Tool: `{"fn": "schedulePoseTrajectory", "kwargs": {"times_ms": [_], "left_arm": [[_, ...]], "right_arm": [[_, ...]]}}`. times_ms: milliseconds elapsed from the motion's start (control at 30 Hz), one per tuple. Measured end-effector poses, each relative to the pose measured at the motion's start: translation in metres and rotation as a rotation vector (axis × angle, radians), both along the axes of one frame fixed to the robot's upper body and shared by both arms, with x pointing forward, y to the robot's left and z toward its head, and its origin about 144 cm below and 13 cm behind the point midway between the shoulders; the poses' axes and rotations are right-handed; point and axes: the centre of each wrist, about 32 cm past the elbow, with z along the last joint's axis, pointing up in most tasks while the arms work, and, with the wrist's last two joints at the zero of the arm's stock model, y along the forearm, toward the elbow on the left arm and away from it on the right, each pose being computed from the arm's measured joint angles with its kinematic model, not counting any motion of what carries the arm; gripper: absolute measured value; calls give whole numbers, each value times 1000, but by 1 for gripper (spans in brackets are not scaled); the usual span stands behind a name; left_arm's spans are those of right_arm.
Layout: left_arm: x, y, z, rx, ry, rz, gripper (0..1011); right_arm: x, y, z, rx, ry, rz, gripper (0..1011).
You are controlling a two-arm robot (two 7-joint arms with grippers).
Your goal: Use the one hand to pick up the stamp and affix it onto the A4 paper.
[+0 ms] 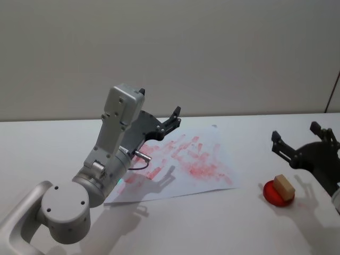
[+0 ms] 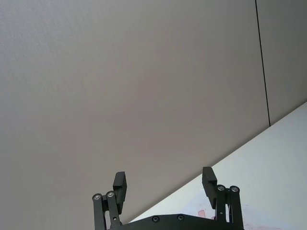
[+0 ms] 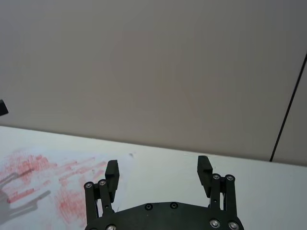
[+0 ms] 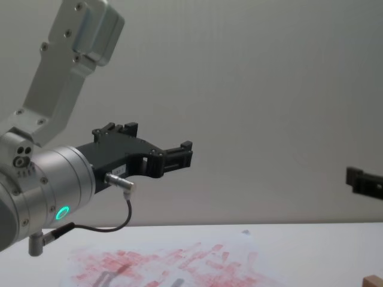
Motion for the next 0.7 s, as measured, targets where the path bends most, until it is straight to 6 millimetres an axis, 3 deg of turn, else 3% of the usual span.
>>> {"fn": "schedulePoseTrajectory", "kwargs": {"times_ms": [700], "left_arm": [[0, 0, 0, 0, 0, 0, 1001]], "right_arm": [[-29, -7, -8, -31, 270, -20, 1001]]}}
